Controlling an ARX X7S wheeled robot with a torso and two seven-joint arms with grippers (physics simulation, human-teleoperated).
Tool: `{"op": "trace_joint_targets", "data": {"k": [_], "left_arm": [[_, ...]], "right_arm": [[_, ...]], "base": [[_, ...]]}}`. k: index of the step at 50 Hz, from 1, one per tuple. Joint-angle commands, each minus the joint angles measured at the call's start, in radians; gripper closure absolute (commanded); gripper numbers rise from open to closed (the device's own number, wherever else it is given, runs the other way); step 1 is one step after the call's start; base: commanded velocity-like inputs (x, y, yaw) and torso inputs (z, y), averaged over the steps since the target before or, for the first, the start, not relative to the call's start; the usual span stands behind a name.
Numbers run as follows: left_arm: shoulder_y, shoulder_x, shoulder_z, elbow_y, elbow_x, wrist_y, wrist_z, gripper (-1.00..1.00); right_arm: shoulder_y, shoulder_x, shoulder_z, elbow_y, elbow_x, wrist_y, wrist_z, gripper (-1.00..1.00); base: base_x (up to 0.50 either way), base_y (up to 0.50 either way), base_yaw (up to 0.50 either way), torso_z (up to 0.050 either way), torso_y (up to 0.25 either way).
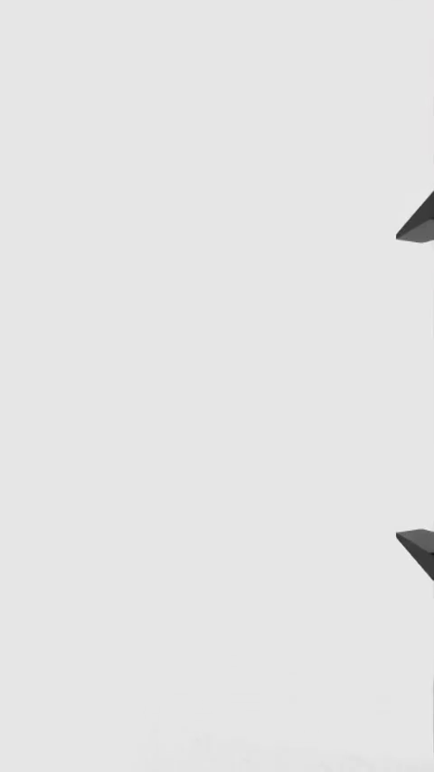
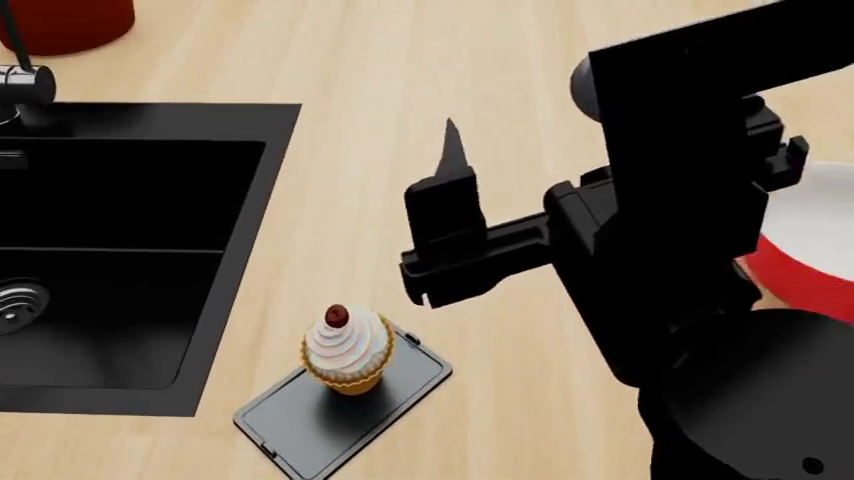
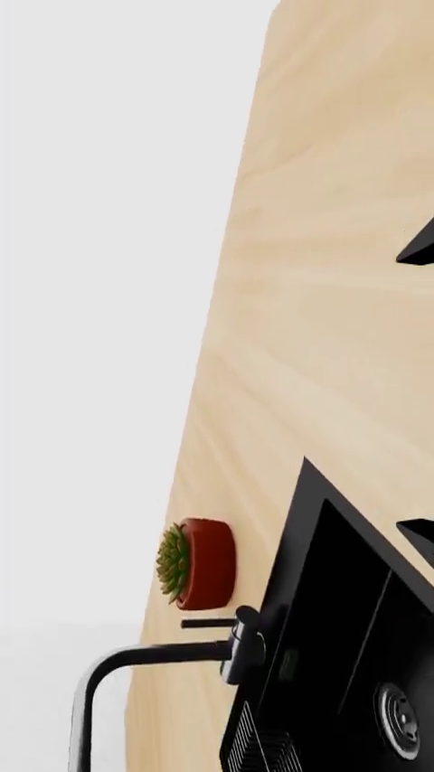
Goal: Move the fresh-baked cupcake off the tray onto the counter, and place the bowl used for mixing into the sink.
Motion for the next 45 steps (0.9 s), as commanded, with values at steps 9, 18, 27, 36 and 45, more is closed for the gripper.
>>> {"op": "trace_joint_targets", "data": {"k": [9,18,27,36,45], "left_arm": [[-0.011,-0.002,0.013,-0.006,-0.003,-0.006,-0.009,-1.00],[-0.016,-0.004,0.016,-0.007,-0.008,-0.009,-0.010,-1.00],[-0.005,-0.007,0.019,-0.007,-0.011,-0.003,-0.012,-1.00],[0.000,-0.007,0.020,-0.009,-0.015,0.000,-0.016,-1.00],[0.002,-0.009,0.033,-0.010,-0.015,0.003,-0.015,-1.00]], "right_arm": [[-0.041,0.070,-0.078,0.065,0.482,-0.005,0.262,-1.00],[-0.083,0.081,-0.133,0.087,0.557,-0.033,0.275,-1.00],[-0.118,0.086,-0.184,0.086,0.585,-0.044,0.251,-1.00],[-0.137,0.094,-0.212,0.088,0.588,-0.065,0.236,-1.00],[-0.154,0.105,-0.237,0.079,0.557,-0.076,0.200,-1.00]], "base": [[0.00,0.00,0.00,0.000,0.000],[0.00,0.00,0.00,0.000,0.000],[0.00,0.00,0.00,0.000,0.000],[0.00,0.00,0.00,0.000,0.000],[0.00,0.00,0.00,0.000,0.000]]}}
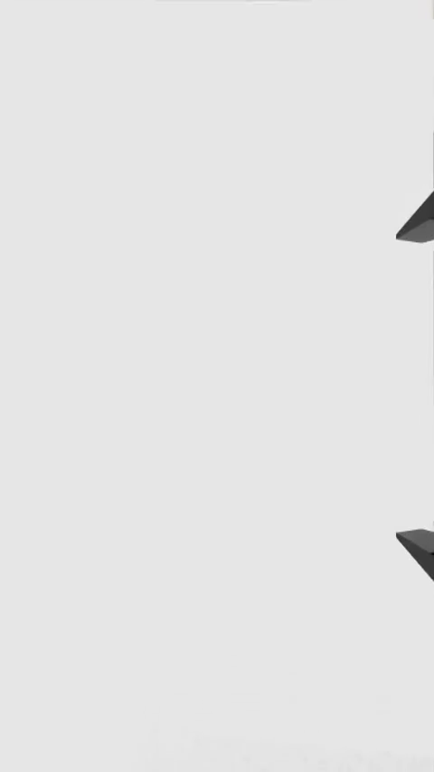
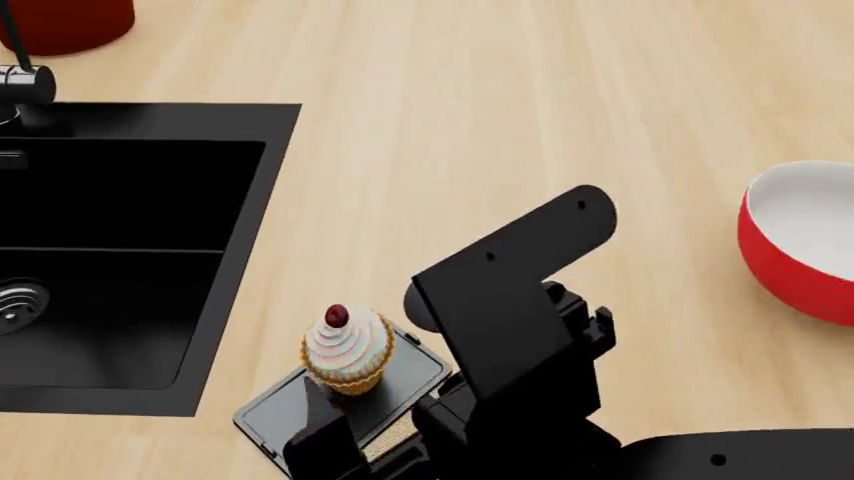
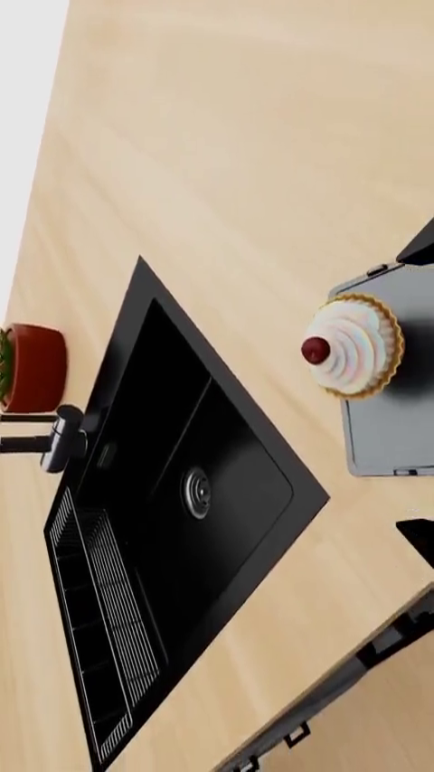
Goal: Move the fresh-baked cupcake off the tray onto the counter, and place the bowl used for mixing into the sink.
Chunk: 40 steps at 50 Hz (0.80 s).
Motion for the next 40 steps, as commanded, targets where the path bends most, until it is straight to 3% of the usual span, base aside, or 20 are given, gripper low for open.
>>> {"op": "trace_joint_targets", "data": {"k": [1,16,31,40], "left_arm": [[0.002,0.000,0.008,-0.004,-0.003,0.003,-0.001,-1.00],[0.001,-0.004,0.006,0.003,-0.015,-0.004,-0.005,-1.00],[-0.002,-0.007,0.008,0.001,-0.020,-0.008,-0.013,-1.00],[0.010,-0.009,0.013,0.009,-0.026,-0.004,-0.012,-1.00]], "right_arm": [[-0.024,0.013,-0.039,-0.004,-0.002,-0.017,-0.026,-1.00],[-0.034,0.023,-0.076,-0.005,-0.055,-0.040,-0.065,-1.00],[-0.038,0.038,-0.182,0.004,-0.296,-0.081,-0.195,-1.00],[-0.053,0.047,-0.218,0.017,-0.343,-0.103,-0.221,-1.00]], "base": [[0.00,0.00,0.00,0.000,0.000],[0.00,0.00,0.00,0.000,0.000],[0.00,0.00,0.00,0.000,0.000],[0.00,0.00,0.00,0.000,0.000]]}}
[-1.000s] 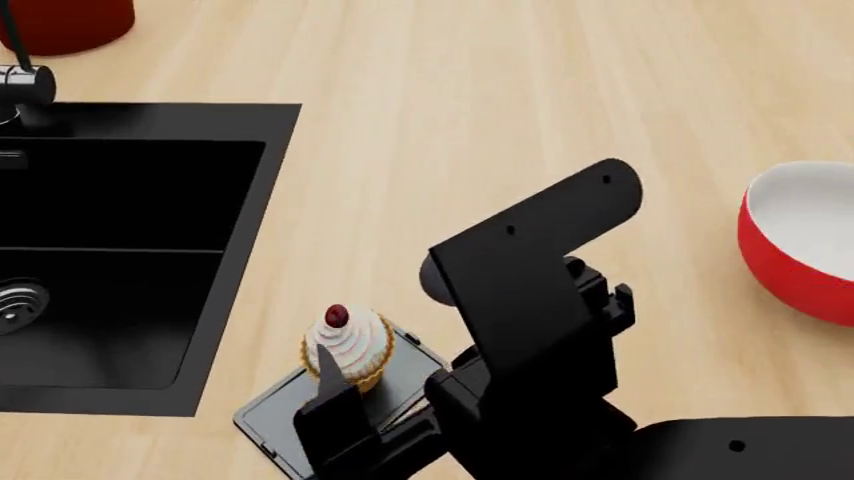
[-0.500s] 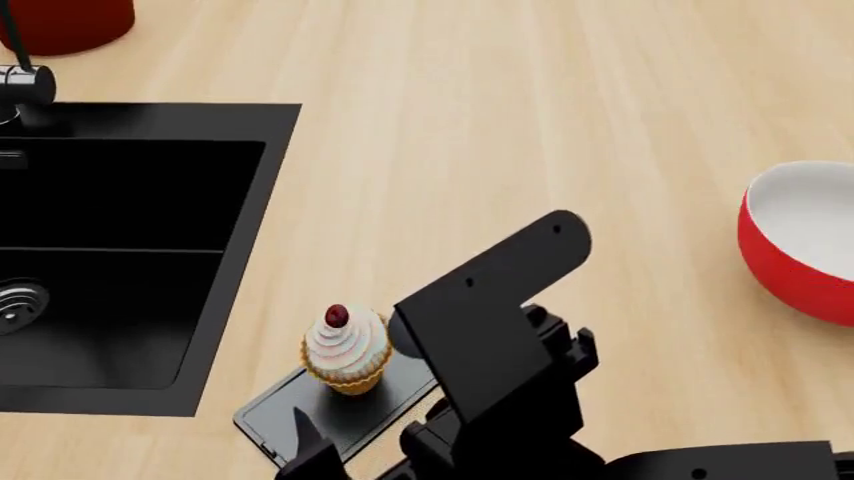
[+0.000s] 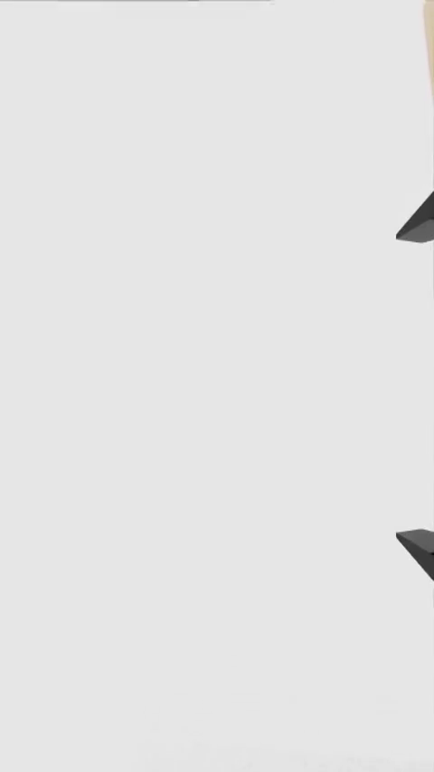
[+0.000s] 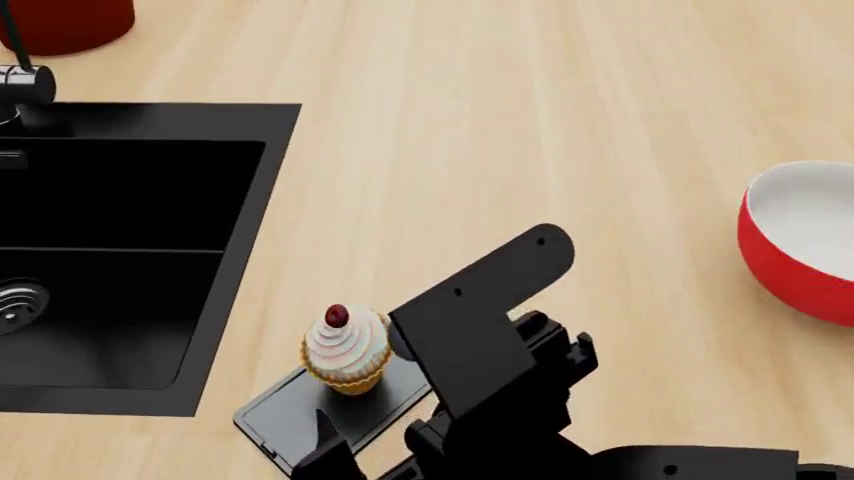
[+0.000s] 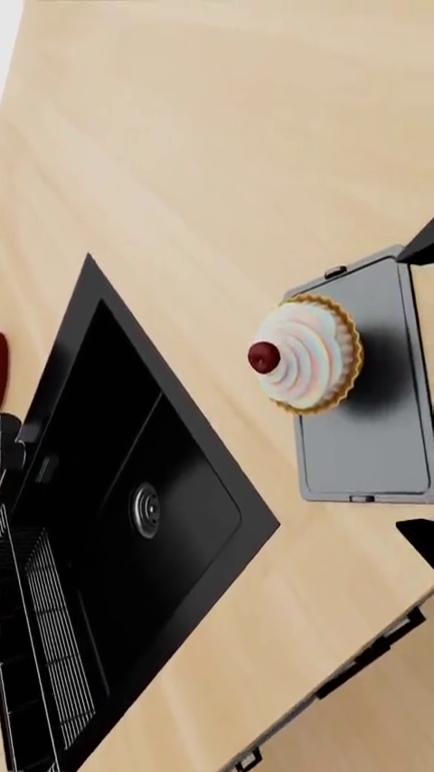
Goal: Move the fresh-baked cupcake off the tray onto the counter, and place the bowl used for mixing into the sink.
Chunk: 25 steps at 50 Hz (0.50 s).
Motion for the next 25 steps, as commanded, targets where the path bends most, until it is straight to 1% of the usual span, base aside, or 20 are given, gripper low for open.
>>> {"op": "trace_joint_targets", "data": {"k": [1,20,25], "left_arm": [[0.012,-0.002,0.002,0.004,-0.006,0.005,-0.003,-1.00],[0.013,-0.010,0.007,0.023,-0.011,0.005,-0.011,-1.00],[0.018,-0.003,-0.024,0.018,-0.027,0.012,-0.021,-1.00]], "right_arm": [[0.019,0.000,-0.037,0.023,-0.044,-0.003,-0.003,-1.00],[0.013,0.003,-0.043,0.030,-0.036,-0.008,0.010,-1.00],[0.013,-0.003,-0.031,0.033,0.005,-0.012,0.033,-1.00]], "base": [[0.00,0.00,0.00,0.000,0.000],[0.00,0.00,0.00,0.000,0.000],[0.00,0.00,0.00,0.000,0.000]]}}
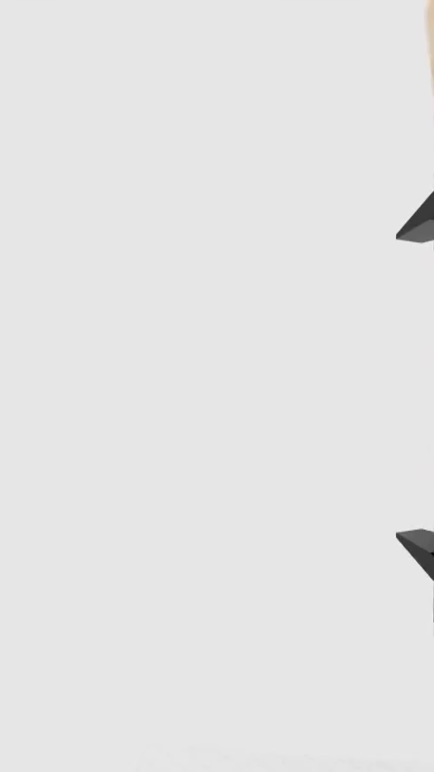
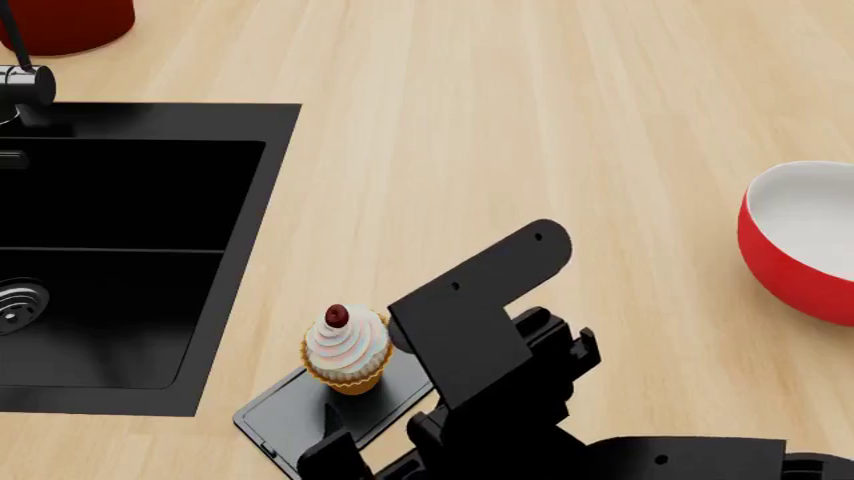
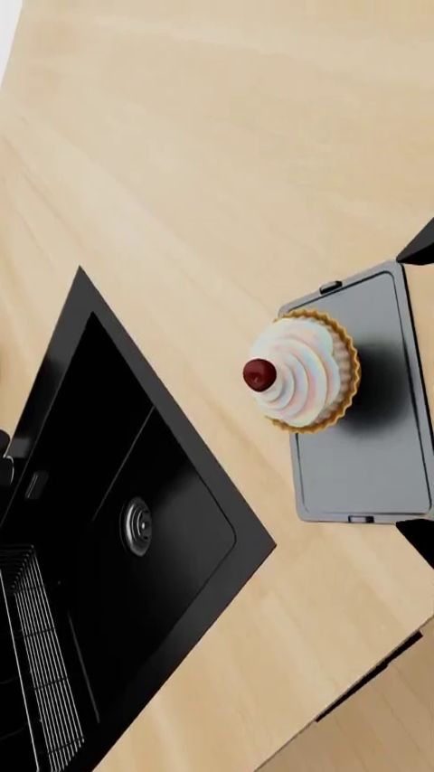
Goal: Move the fresh-baked cupcake off the tray onto the counter, and place the bowl used for mixing into the sink.
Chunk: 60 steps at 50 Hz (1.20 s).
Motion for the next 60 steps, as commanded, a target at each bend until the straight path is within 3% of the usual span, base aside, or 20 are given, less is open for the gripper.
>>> {"op": "trace_joint_targets", "data": {"k": [1,9,10,12,17,18,20,25,60], "left_arm": [[0.007,0.002,-0.025,0.008,-0.016,0.006,-0.011,-1.00],[0.009,0.005,-0.036,0.002,-0.026,0.009,-0.015,-1.00],[0.010,0.005,-0.039,0.003,-0.027,0.011,-0.017,-1.00],[0.011,0.006,-0.044,0.000,-0.029,0.012,-0.019,-1.00],[0.012,0.005,-0.042,0.002,-0.031,0.013,-0.020,-1.00],[0.012,0.005,-0.043,0.001,-0.032,0.013,-0.022,-1.00],[0.012,0.004,-0.042,0.003,-0.031,0.013,-0.024,-1.00],[0.010,0.003,-0.042,0.004,-0.035,0.011,-0.025,-1.00],[0.007,-0.006,-0.030,0.006,-0.040,0.007,-0.045,-1.00]], "right_arm": [[-0.007,-0.005,0.006,0.009,0.034,-0.007,0.028,-1.00],[-0.012,-0.003,-0.015,0.024,0.030,-0.012,0.021,-1.00],[-0.010,0.043,-0.165,0.161,-0.120,-0.162,-0.129,-1.00],[-0.079,0.088,-0.282,0.241,-0.420,-0.402,-0.414,-1.00],[-0.071,0.089,-0.285,0.232,-0.447,-0.388,-0.398,-1.00],[0.036,0.026,-0.270,0.257,-0.388,-0.277,-0.344,-1.00],[0.100,-0.014,-0.259,0.265,-0.345,-0.200,-0.295,-1.00],[0.148,-0.058,-0.262,0.288,-0.326,-0.162,-0.272,-1.00],[0.122,-0.091,-0.383,0.425,-0.419,-0.278,-0.411,-1.00]], "base": [[0.00,0.00,0.00,0.000,0.000],[0.00,0.00,0.00,0.000,0.000],[0.00,0.00,0.00,0.000,0.000],[0.00,0.00,0.00,0.000,0.000],[0.00,0.00,0.00,0.000,0.000],[0.00,0.00,0.00,0.000,0.000],[0.00,0.00,0.00,0.000,0.000],[0.00,0.00,0.00,0.000,0.000],[0.00,0.00,0.00,0.000,0.000]]}}
